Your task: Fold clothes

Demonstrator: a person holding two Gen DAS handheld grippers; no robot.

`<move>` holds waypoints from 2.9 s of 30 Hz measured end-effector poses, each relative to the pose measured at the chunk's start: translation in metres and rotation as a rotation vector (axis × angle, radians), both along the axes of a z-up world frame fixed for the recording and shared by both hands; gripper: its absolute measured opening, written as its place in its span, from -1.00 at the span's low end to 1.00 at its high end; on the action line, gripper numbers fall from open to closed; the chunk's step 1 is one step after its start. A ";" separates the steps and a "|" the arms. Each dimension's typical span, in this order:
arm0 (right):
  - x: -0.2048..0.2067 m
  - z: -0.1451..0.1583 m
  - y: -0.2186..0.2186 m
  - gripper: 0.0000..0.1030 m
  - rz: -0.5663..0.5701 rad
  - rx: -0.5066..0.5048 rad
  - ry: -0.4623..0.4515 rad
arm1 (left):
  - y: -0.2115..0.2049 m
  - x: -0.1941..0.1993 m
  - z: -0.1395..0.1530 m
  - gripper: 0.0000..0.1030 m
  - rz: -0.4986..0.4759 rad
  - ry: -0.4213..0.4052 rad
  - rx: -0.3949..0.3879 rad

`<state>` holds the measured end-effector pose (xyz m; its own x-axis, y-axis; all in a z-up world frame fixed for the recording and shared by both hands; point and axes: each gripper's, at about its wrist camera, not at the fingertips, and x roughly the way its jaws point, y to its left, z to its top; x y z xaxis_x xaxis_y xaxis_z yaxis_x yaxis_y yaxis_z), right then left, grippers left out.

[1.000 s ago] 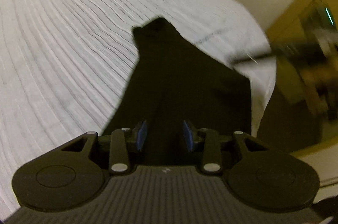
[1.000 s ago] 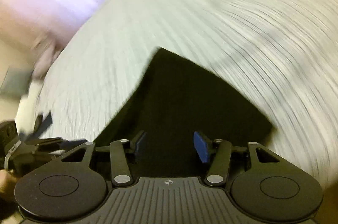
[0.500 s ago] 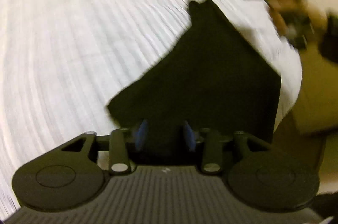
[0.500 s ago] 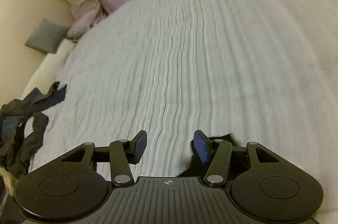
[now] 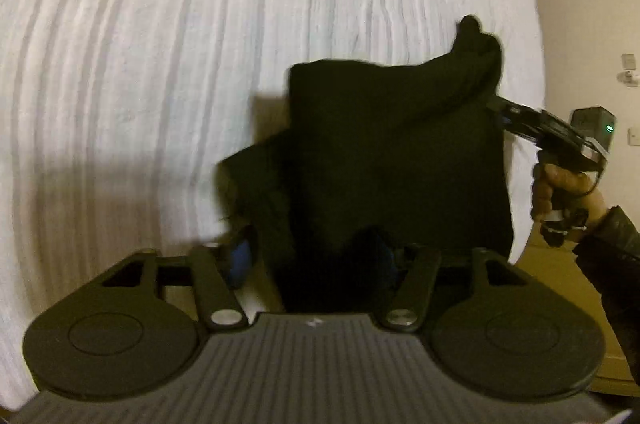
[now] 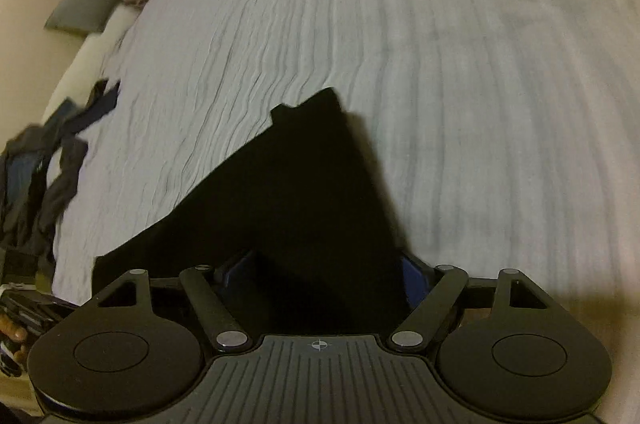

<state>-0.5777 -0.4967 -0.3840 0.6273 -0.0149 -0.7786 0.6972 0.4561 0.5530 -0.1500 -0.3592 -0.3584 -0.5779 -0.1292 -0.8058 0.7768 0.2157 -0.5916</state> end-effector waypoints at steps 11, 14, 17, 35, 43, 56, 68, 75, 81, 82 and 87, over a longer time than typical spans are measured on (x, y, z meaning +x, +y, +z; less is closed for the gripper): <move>-0.079 0.067 0.013 -0.72 -0.388 -0.017 -0.098 | -0.096 -0.027 0.102 -0.78 -0.227 -0.098 -0.393; -0.113 0.065 0.022 -0.71 -0.566 -0.052 -0.090 | -0.136 -0.030 0.094 -0.77 -0.213 -0.141 -0.405; -0.124 0.048 0.030 -0.42 -0.624 -0.046 0.002 | -0.154 -0.040 0.083 -0.67 -0.218 -0.208 -0.378; -0.058 0.057 0.163 -0.03 -0.588 -0.018 0.010 | -0.080 -0.054 0.026 -0.38 -0.212 -0.067 -0.240; -0.036 0.063 0.166 -0.03 -0.547 -0.037 0.035 | -0.062 -0.051 0.044 -0.81 -0.281 -0.103 -0.315; -0.013 0.057 0.175 -0.03 -0.464 -0.018 0.064 | -0.054 -0.021 0.028 -1.00 -0.237 -0.096 -0.221; -0.042 0.059 0.198 0.68 -0.584 -0.056 0.104 | -0.079 -0.057 0.019 -0.31 -0.317 -0.032 -0.203; -0.089 0.054 0.201 0.68 -0.740 -0.051 0.151 | -0.061 -0.052 0.031 -0.80 -0.294 -0.058 -0.238; -0.114 0.044 0.179 0.68 -0.765 -0.069 0.200 | -0.066 -0.066 0.011 -0.81 -0.337 -0.130 -0.204; -0.115 0.041 0.174 0.68 -0.751 -0.074 0.211 | -0.067 -0.067 0.008 -0.80 -0.350 -0.135 -0.203; -0.122 0.020 0.160 0.68 -0.660 -0.040 0.299 | -0.065 -0.063 0.007 -0.71 -0.345 -0.126 -0.169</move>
